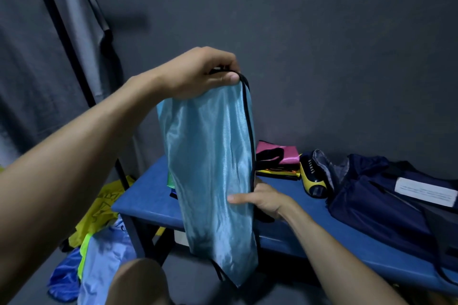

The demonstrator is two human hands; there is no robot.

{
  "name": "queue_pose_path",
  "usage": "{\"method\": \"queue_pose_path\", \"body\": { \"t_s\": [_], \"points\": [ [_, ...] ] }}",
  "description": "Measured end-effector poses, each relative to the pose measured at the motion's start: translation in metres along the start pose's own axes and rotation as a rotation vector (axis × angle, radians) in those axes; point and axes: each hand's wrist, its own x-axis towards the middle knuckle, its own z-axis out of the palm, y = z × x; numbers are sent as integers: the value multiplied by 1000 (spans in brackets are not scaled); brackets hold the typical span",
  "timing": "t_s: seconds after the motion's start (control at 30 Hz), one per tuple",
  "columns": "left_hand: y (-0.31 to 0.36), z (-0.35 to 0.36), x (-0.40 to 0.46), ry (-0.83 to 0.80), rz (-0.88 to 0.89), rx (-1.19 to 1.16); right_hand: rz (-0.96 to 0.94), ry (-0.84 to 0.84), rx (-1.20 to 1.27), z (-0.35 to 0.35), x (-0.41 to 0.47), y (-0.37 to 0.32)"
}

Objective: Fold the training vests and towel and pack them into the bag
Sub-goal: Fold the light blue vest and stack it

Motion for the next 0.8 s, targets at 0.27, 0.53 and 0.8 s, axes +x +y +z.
{"method": "queue_pose_path", "body": {
  "t_s": [0.27,0.53,0.8],
  "points": [
    [-71,14,-36,109,-232,-94,168,-189,-439,-66,-21,7],
    [-169,115,-116,276,-665,-351,298,-137,-275,-131,-2,21],
    [-273,186,-165,208,-985,-126,369,-11,-567,-137,70,59]
  ]
}}
